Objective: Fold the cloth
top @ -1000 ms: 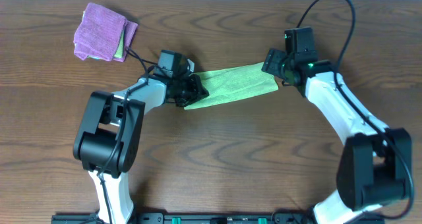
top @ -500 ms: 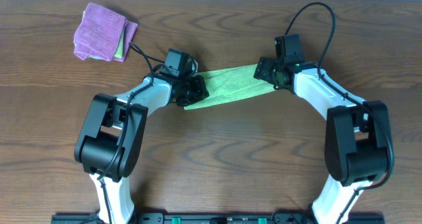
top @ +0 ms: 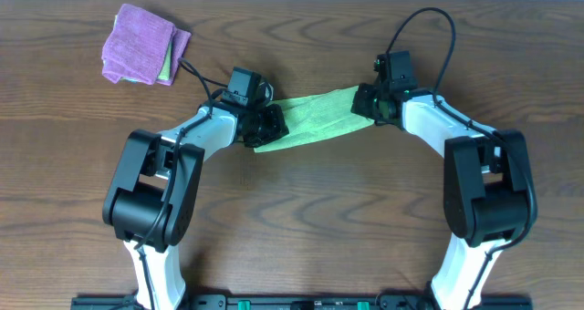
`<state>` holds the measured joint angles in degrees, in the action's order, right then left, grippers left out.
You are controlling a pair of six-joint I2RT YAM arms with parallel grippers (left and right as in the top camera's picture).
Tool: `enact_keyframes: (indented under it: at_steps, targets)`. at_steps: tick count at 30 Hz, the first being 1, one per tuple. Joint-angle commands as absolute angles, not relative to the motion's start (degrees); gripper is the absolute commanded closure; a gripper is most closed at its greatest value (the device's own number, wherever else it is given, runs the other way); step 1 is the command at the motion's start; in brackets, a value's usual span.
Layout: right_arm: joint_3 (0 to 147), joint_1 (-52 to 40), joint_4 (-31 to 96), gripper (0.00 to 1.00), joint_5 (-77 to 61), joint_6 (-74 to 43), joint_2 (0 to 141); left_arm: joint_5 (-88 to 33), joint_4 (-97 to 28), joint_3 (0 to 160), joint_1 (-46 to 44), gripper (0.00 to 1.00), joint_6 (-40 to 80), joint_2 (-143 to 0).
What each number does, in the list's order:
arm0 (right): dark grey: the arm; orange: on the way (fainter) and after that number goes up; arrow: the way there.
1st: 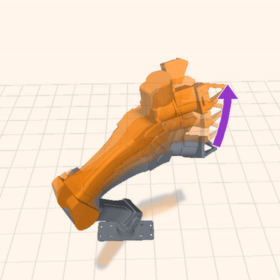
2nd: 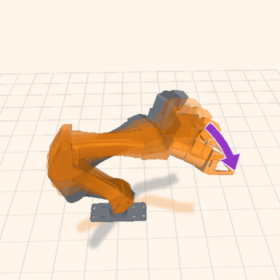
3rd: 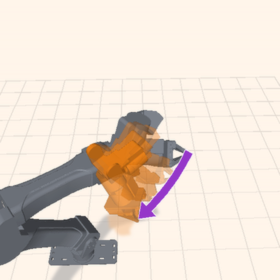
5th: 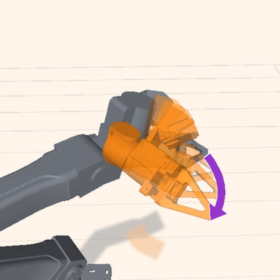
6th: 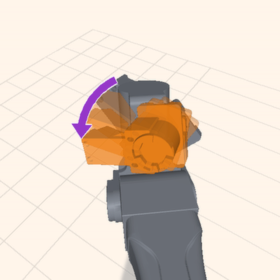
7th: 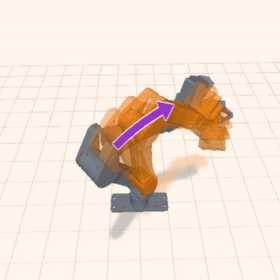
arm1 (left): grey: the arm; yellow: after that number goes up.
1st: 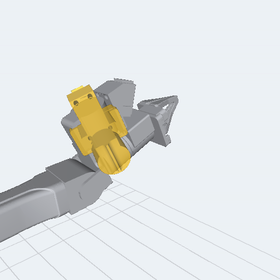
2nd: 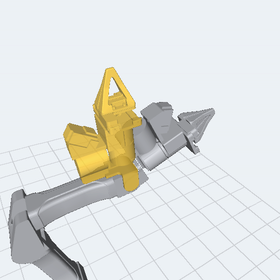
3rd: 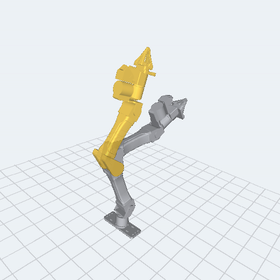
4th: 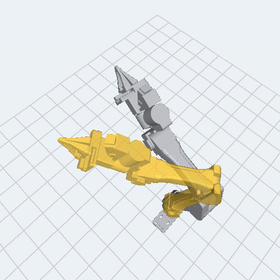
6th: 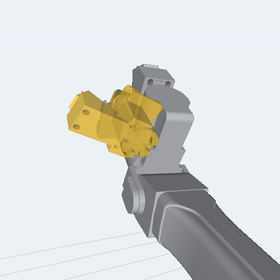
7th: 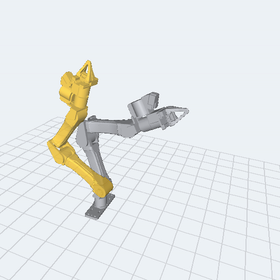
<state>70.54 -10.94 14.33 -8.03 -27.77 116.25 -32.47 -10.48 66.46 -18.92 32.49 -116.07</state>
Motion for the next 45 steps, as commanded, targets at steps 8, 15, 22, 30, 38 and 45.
enact_keyframes:
  at_steps: [8,15,22,30,38,45]
  targets:
    - [71.2,-10.3,15.2,0.35,-6.5,-22.0,112.7,-26.6,-13.7,64.8,-15.6,0.94,31.2,-116.6]
    - [71.2,-9.8,15.4,0.34,-3.4,-21.1,112.6,-26.9,-13.8,64.8,-15.0,0.94,31.2,-116.6]
    - [71.2,-9.7,15.0,0.41,-3.2,-21.1,114.2,-26.9,-13.8,64.8,-15.0,0.94,31.2,-116.5]
    - [71.2,-9.7,14.9,0.44,-3.7,-21.3,116.0,-27.0,-14.6,64.8,-15.0,0.94,31.2,-116.5]
    - [71.2,-9.7,14.2,0.47,-7.2,-22.3,118.1,-27.0,-14.7,64.8,-15.0,0.94,31.2,-116.5]
    - [71.2,-9.9,12.4,0.99,-11.2,-22.5,118.3,-27.0,-14.7,64.8,-15.0,0.94,31.2,-116.5]
